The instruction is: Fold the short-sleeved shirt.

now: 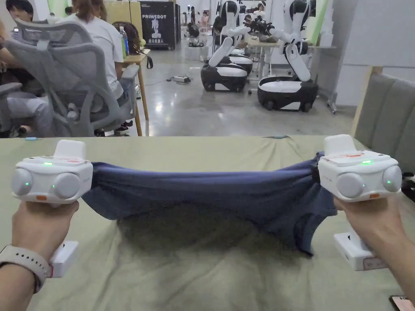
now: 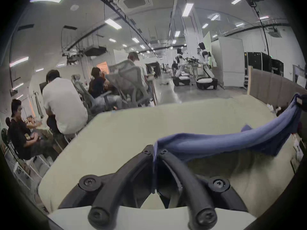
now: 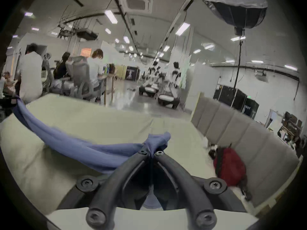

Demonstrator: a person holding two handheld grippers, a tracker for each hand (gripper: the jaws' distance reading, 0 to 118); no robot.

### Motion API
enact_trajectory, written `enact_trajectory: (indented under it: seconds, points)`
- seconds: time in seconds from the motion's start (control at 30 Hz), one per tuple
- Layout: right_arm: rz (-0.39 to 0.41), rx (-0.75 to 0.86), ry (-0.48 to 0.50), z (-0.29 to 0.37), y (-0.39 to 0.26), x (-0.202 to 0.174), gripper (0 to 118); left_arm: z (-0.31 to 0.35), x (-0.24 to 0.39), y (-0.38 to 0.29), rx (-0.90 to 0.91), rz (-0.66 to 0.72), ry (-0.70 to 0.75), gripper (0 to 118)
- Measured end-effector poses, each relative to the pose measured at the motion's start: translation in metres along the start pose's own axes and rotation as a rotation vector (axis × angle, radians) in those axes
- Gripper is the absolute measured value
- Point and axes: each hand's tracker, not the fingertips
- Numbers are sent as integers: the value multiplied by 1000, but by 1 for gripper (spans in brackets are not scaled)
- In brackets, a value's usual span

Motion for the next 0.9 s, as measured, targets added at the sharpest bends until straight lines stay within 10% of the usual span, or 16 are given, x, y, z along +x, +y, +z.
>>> enact_trajectory:
  seconds: [0.37,0.43,0.47,0.53,0.6,0.7,0.8,0.9]
  points:
    - [-20,-291,145,34,-193,-28,3,50,8,-204,-286,62,-30,0]
    - [-46,-290,167,40,-201,-32,35,56,8,-206,-289,119,-68,5]
    - [-41,-291,163,42,-200,-34,68,60,9,-204,-276,130,-78,19]
    - [-36,-267,147,53,-194,-40,112,75,14,-197,-238,105,-77,84]
    - [-88,-152,171,74,-186,-48,116,94,22,-188,-161,112,-100,110]
    - [-77,-161,208,94,-175,-68,116,117,37,-183,-121,102,-119,109]
    - [-65,-171,226,108,-174,-83,96,125,42,-186,-146,114,-127,85]
    - [-79,-188,187,114,-178,-92,0,125,34,-192,-232,176,-96,0]
